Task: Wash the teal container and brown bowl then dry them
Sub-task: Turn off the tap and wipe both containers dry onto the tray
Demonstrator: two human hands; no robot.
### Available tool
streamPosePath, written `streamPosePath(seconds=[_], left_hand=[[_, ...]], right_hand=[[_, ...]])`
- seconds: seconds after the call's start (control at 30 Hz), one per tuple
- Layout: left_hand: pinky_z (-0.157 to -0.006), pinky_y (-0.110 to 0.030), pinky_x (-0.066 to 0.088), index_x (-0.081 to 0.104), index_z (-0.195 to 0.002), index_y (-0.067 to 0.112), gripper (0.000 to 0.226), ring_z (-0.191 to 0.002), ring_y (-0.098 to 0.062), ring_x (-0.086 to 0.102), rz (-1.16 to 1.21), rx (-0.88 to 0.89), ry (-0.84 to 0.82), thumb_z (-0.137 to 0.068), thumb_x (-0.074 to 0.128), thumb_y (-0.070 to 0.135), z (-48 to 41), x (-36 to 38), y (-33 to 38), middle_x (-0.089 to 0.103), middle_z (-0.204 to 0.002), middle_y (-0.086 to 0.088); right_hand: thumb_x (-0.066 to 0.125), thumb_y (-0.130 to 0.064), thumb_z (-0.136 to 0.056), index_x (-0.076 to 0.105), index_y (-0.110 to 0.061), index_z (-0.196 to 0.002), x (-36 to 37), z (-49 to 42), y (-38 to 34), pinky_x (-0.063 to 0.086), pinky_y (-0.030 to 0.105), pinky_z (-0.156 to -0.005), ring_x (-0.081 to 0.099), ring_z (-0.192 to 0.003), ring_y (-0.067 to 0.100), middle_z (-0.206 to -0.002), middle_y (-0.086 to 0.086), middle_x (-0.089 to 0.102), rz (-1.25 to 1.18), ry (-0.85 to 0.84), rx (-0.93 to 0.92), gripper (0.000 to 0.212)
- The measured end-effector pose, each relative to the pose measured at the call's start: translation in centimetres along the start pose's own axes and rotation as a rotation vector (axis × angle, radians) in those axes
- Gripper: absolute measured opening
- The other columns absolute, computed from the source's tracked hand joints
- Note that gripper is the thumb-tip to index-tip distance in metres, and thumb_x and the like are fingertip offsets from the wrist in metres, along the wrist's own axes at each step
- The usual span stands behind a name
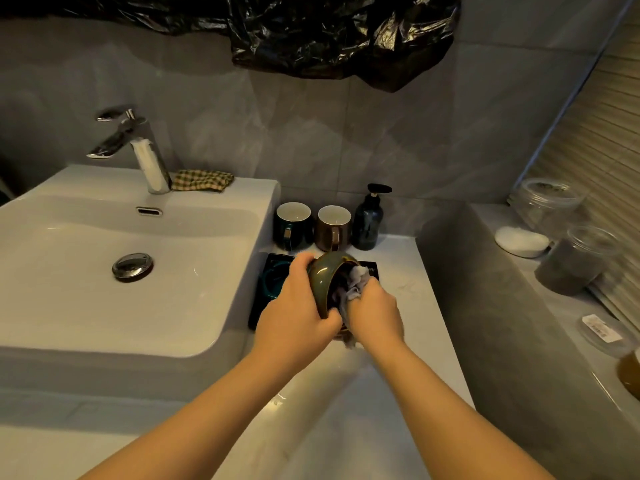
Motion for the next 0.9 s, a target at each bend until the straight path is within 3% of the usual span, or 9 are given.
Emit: streamPosePath(seconds=[0.17, 0.33, 0.4, 0.47, 0.57, 0.63, 0.7, 0.8, 0.9], left_hand=[[-0.104, -0.055, 0.034, 0.064, -0.096, 0.022, 0.047, -0.124, -0.033, 0.049, -0.700, 0.722, 0.009, -0.066, 0.065, 0.058, 0.8, 2.0, 2.3, 0.061, -0.116, -0.006], [-0.100, -0.041, 0.043, 0.067, -0.062, 0.023, 0.035, -0.064, -0.013, 0.062, -0.808, 1.025, -0.106, -0.069, 0.069, 0.058, 1.6, 3.7, 2.8, 0.061, -0.059, 0.008], [-0.076, -0.029, 0.049, 0.063, -0.060, 0.020, 0.041, -0.057, -0.016, 0.058, -0.734, 0.890, -0.118, -0.077, 0.058, 0.057, 0.8, 3.4, 2.7, 0.060, -0.057, 0.005], [-0.062, -0.030, 0.039, 0.059, -0.066, 0.015, 0.045, -0.064, -0.021, 0.058, -0.440, 0.450, -0.117, -0.086, 0.050, 0.054, -1.4, 1.6, 1.1, 0.060, -0.064, -0.001], [-0.072, -0.035, 0.051, 0.063, -0.085, 0.009, 0.047, -0.083, -0.028, 0.063, 0.414, -0.458, -0.073, -0.091, 0.045, 0.052, -2.4, 0.8, -5.3, 0.066, -0.084, -0.008], [-0.084, -0.045, 0.053, 0.063, -0.106, 0.014, 0.046, -0.092, -0.031, 0.065, 0.821, -0.744, -0.081, -0.091, 0.045, 0.054, -1.4, 2.2, -6.1, 0.069, -0.099, -0.010], [-0.083, -0.040, 0.052, 0.061, -0.116, 0.012, 0.045, -0.094, -0.029, 0.065, 1.006, -0.752, -0.085, -0.095, 0.043, 0.047, -1.0, 2.9, -4.7, 0.070, -0.102, -0.009], [-0.087, -0.033, 0.042, 0.057, -0.107, 0.012, 0.034, -0.101, -0.024, 0.058, 1.191, -0.688, -0.077, -0.101, 0.029, 0.030, -0.2, 3.3, -2.8, 0.061, -0.107, -0.008], [-0.067, -0.028, 0.044, 0.055, -0.076, 0.015, 0.033, -0.076, -0.021, 0.056, 0.975, -0.571, -0.140, -0.100, 0.036, 0.028, -0.1, 2.7, -2.1, 0.057, -0.078, -0.005]], right_hand=[[0.044, -0.030, -0.093, 0.050, -0.013, -0.110, 0.0, -0.6, 0.4, 0.048, 0.039, -0.077, 0.059, -0.095, 0.032, -0.106, 0.011, 0.062, 0.413, -0.150, -0.103, 0.025], [0.037, -0.031, -0.095, 0.053, -0.013, -0.106, 0.8, -1.7, 0.1, 0.050, 0.038, -0.076, 0.060, -0.093, 0.032, -0.104, 0.013, 0.062, 0.418, -0.185, -0.162, 0.026], [0.038, -0.038, -0.095, 0.056, -0.019, -0.104, 0.8, -2.5, -0.1, 0.048, 0.032, -0.066, 0.062, -0.087, 0.028, -0.098, 0.009, 0.064, 0.294, -0.177, -0.175, 0.028], [0.042, -0.039, -0.094, 0.058, -0.022, -0.104, -0.6, -2.8, 0.2, 0.046, 0.028, -0.062, 0.060, -0.080, 0.019, -0.097, 0.006, 0.064, -0.014, -0.112, -0.080, 0.025], [0.048, -0.011, -0.089, 0.059, -0.008, -0.101, -2.1, -1.4, 0.6, 0.049, 0.041, -0.083, 0.059, -0.093, 0.030, -0.097, 0.016, 0.062, -0.506, -0.042, 0.032, 0.017], [0.054, -0.011, -0.078, 0.058, -0.011, -0.098, -1.8, 1.3, -1.4, 0.049, 0.040, -0.086, 0.060, -0.095, 0.029, -0.092, 0.010, 0.063, -0.728, -0.077, -0.043, 0.020], [0.058, -0.031, -0.069, 0.052, -0.025, -0.107, -0.1, 3.9, -4.2, 0.047, 0.039, -0.091, 0.059, -0.098, 0.021, -0.099, 0.000, 0.060, -0.853, -0.185, -0.144, 0.040], [0.027, -0.087, -0.063, 0.040, -0.041, -0.134, 2.2, 5.9, -6.9, 0.022, 0.037, -0.115, 0.029, -0.136, 0.012, -0.143, -0.011, 0.039, -0.421, -0.140, -0.412, 0.085], [0.021, -0.061, -0.082, 0.063, -0.040, -0.109, -0.6, 3.7, -6.7, 0.035, 0.036, -0.100, 0.045, -0.122, 0.019, -0.122, -0.003, 0.060, -0.266, 0.126, -0.420, 0.055]])
Point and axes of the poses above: each hand's wrist, its own z-axis away from the middle knuckle, its own x-axis out of the palm, y = z × x, the point moved 8 cm from there along -z, towards the middle knuckle
